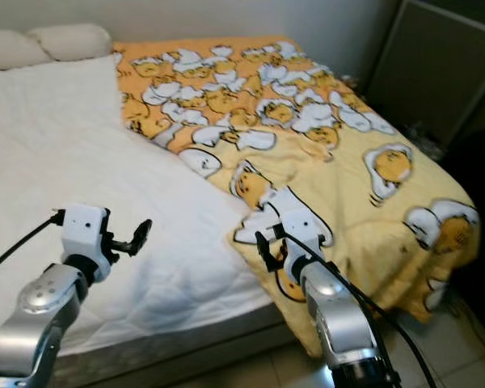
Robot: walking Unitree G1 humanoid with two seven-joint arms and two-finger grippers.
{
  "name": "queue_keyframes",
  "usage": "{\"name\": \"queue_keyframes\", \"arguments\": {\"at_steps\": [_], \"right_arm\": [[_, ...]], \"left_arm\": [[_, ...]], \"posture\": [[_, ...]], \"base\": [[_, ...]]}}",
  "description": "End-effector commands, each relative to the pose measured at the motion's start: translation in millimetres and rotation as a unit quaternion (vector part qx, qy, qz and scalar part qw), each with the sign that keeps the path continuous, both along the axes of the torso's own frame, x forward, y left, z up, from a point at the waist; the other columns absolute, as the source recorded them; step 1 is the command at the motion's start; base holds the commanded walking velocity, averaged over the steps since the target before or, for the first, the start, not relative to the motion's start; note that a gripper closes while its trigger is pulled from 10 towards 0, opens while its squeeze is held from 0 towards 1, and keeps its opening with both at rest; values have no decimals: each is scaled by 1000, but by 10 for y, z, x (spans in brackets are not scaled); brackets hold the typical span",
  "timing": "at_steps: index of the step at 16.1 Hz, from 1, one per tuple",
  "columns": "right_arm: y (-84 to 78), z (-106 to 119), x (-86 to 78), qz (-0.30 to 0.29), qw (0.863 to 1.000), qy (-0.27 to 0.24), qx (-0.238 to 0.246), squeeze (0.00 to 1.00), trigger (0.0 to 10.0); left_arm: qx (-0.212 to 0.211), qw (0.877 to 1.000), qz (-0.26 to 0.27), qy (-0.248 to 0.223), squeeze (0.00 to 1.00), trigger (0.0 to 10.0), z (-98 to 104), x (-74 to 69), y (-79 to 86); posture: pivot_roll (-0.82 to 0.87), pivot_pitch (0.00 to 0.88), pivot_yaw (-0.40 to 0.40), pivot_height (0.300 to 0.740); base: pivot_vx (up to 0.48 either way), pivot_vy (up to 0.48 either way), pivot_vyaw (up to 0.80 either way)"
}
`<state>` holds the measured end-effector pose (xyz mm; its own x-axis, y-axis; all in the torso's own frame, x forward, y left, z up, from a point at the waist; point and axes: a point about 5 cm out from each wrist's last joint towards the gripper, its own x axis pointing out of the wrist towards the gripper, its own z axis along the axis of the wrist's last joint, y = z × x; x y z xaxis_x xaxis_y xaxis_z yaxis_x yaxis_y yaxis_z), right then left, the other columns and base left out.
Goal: Clean up the room
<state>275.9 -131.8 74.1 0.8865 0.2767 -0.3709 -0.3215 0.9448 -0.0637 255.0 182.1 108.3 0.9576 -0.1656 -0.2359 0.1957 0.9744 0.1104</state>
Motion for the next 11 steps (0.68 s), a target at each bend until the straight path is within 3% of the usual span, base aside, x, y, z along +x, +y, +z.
{"name": "queue_keyframes", "arguments": {"at_steps": [1, 2, 3, 4, 5, 6, 8, 10, 11], "right_arm": [[86, 21, 25, 21, 1000, -4, 4, 0, 10000], [93, 15, 28, 24, 1000, -3, 4, 0, 10000], [95, -10, 49, 27, 1000, 3, 1, 455, 10000], [88, -86, 146, 21, 999, 16, -25, 1000, 10000], [98, -129, 226, 20, 999, 23, -41, 1000, 10000], [130, -157, 324, 18, 998, 32, -49, 1000, 10000], [205, -216, 482, 41, 993, 44, -106, 1000, 10000], [227, -255, 582, 51, 987, 63, -140, 0, 10000], [222, -258, 604, 55, 984, 63, -158, 0, 10000]], "left_arm": [[9, 1000, 2, 1, 1000, 10000, 10, -13, 51], [12, 1000, -1, 2, 1000, 10000, 9, -15, 50], [14, 1000, -11, 10, 1000, 10000, -2, -26, 32], [9, 999, -35, 23, 957, 10000, -14, -57, -26], [-3, 999, -38, 30, 929, 10000, -13, -74, -46], [-20, 998, -52, 33, 839, 10000, -3, -84, -77], [2, 991, -117, 61, 365, 10000, -40, -152, -186], [18, 983, -175, 48, 302, 10000, 5, -194, -266], [19, 981, -187, 50, 286, 10000, 15, -208, -275]], "posture": [[-42, 0, -10, 740], [-42, 0, -10, 740], [-42, 0, -7, 740], [-42, 0, 4, 740], [-43, 0, 13, 740], [-45, 0, 23, 740], [-44, 11, 41, 740], [-27, 55, 41, 740], [-15, 77, 41, 740]], "base": [[0, 0, 0], [0, 0, 0], [0, 0, 0], [0, 0, 0], [0, 0, 0], [0, 0, 0], [0, 0, 0], [0, 0, 0], [0, 0, 0]]}}
